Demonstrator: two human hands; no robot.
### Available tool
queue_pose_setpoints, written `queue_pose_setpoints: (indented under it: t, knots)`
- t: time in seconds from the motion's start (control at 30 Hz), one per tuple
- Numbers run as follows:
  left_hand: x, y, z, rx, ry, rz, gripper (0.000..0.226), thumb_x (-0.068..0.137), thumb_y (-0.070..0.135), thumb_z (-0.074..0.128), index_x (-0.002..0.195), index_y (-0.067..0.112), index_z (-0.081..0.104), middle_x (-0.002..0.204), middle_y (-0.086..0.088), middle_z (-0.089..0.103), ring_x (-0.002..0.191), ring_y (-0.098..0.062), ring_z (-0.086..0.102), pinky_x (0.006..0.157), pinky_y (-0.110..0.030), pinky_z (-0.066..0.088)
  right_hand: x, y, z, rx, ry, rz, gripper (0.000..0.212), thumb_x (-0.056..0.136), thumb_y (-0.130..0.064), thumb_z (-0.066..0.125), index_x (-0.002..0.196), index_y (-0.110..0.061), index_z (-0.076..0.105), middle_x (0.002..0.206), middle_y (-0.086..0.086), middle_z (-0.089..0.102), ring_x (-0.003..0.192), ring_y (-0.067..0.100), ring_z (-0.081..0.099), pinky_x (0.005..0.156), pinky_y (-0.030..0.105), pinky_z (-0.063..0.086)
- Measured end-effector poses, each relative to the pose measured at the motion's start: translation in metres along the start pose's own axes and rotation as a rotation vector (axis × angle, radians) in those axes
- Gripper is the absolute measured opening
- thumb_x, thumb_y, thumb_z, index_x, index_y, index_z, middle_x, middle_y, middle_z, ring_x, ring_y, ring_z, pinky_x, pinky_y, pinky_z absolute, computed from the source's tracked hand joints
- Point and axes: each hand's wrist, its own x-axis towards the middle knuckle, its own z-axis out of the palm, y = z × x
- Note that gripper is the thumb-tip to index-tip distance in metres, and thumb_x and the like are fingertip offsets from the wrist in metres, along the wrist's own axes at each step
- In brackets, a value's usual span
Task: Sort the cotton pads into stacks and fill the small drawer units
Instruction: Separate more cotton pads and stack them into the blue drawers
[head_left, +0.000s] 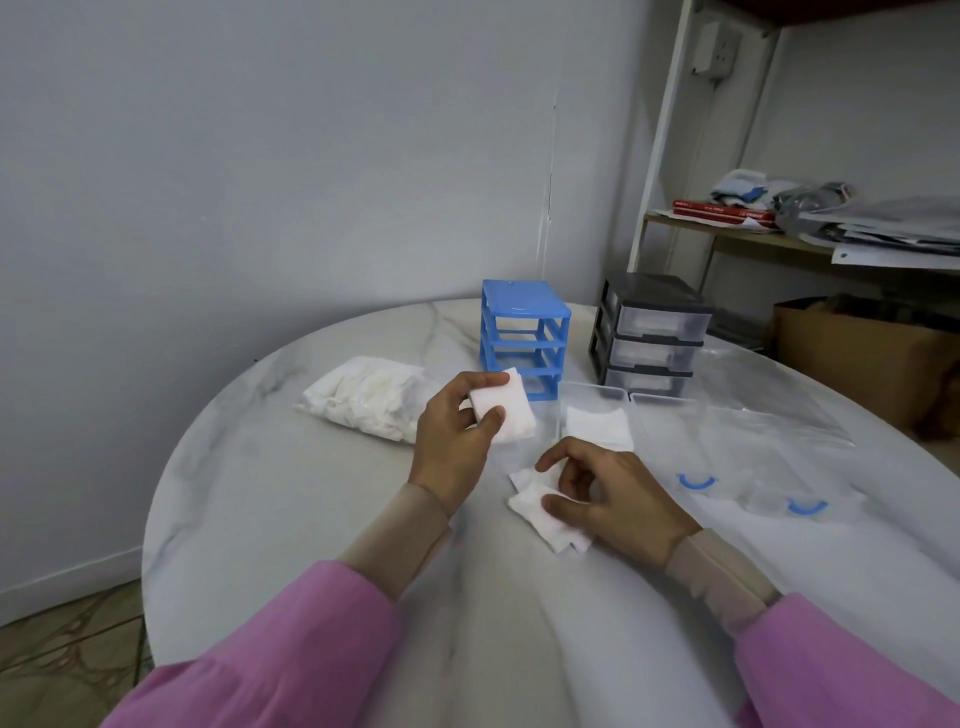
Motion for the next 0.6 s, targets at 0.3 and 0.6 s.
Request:
queue_pose_setpoints:
  t: [0.3, 0.6]
  knots:
    - [-0.0008, -0.0014, 0.0006, -0.011, -0.028, 0.010, 0.029, 0.086, -0.011, 0.053, 0.102, 0.012, 0.060, 0.096, 0.010, 0.059, 0.071, 0.010, 0.062, 0.062, -0.010, 0.048, -0.0002, -0.0031, -0.0008, 0.143, 0.026, -0.005, 0.034, 0.079, -0.007, 0.070, 0.101, -0.030, 0.059, 0.096, -0.015, 0.059, 0.081, 0.002, 0.054, 0.071, 0.006, 0.041]
    - [-0.0006, -0.0017, -0.0007, -0.013, -0.067, 0.053, 0.029, 0.085, -0.012, 0.052, 0.093, 0.013, 0.063, 0.094, 0.009, 0.063, 0.074, 0.005, 0.063, 0.067, -0.013, 0.049, -0.0003, -0.0046, -0.0015, 0.218, 0.048, 0.001, 0.023, 0.082, -0.008, 0.067, 0.088, -0.029, 0.061, 0.086, -0.007, 0.062, 0.084, 0.011, 0.058, 0.073, 0.012, 0.045]
